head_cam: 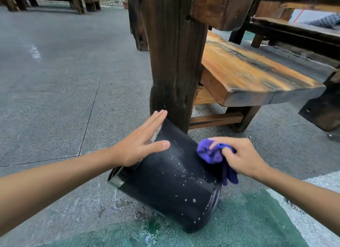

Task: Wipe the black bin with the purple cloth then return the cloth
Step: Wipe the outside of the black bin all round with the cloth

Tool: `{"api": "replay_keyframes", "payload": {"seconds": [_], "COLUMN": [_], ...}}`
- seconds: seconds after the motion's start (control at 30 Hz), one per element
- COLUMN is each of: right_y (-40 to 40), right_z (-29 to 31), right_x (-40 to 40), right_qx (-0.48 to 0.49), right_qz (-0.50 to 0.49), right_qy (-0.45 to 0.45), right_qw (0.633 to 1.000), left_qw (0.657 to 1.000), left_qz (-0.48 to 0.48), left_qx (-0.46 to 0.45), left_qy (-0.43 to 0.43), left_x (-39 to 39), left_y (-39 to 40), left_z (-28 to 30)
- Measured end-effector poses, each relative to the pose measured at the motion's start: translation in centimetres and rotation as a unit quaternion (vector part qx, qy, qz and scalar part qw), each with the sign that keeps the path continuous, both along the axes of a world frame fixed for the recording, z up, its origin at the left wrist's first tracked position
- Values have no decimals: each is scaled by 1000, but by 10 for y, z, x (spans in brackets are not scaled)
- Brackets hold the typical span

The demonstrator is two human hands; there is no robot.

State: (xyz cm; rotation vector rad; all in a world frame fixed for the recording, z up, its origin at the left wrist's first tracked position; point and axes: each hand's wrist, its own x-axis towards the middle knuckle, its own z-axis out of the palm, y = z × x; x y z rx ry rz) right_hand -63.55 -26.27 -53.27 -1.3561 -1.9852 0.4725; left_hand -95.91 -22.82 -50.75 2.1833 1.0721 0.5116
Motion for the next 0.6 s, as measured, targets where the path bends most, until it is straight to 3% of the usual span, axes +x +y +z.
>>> {"api": "replay_keyframes", "payload": {"seconds": [0.1,0.23,0.33,0.6], "right_y": [21,42,43,13], "right_z": [29,58,51,6], "right_x": [-26,-79,-107,-82], "right_qx": [20,27,-4,-10], "right_qz": [-39,12,22,75], "right_qy": [64,77,69,15], "right_qw": [997,997,997,997], "left_qw": [1000,996,993,998], "left_qz": [-10,-62,-67,-22], "left_qx": [2,40,19,-29], "left_qy": [-6,-56,-97,-50], "left_x": [7,22,28,18], "left_y": [3,4,6,14], "left_z": [3,13,14,0]}}
